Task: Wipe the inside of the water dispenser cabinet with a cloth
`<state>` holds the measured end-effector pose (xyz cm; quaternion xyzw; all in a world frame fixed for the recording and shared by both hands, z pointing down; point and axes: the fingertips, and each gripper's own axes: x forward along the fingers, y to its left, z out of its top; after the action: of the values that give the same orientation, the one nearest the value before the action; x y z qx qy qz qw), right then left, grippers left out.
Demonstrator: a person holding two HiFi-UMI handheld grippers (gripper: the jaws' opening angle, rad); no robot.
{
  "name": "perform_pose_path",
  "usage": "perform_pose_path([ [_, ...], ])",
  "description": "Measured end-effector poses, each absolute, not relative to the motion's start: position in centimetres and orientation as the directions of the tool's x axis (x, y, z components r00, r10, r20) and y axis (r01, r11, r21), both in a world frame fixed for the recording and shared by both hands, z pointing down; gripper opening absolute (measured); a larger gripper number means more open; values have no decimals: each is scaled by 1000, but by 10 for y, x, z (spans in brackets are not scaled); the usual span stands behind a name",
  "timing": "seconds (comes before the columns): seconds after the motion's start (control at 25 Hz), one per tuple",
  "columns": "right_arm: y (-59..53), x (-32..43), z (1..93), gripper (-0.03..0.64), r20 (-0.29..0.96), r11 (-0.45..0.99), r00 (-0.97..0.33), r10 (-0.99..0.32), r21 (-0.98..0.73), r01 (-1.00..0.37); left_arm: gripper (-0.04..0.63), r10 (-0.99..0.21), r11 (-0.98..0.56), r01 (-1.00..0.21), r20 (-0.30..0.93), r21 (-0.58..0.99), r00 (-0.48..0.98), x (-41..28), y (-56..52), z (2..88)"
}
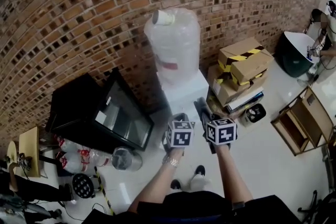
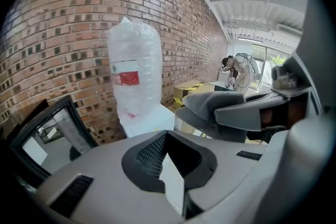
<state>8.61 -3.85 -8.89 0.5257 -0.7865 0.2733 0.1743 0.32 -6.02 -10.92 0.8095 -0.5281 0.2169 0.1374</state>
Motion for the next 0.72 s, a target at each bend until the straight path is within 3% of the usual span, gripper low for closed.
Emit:
perform_pose_path([
  [0.4,43,37,-94,21,581,217,-309,-753,-225,-950,2,-758,-474,-880,498,24,422,-37,-5,-109],
  [0.72,49,12,-113,23,553,313,-370,-747,-199,-929,2,-777,-443,-896,484,32,402,-49,2,-126],
])
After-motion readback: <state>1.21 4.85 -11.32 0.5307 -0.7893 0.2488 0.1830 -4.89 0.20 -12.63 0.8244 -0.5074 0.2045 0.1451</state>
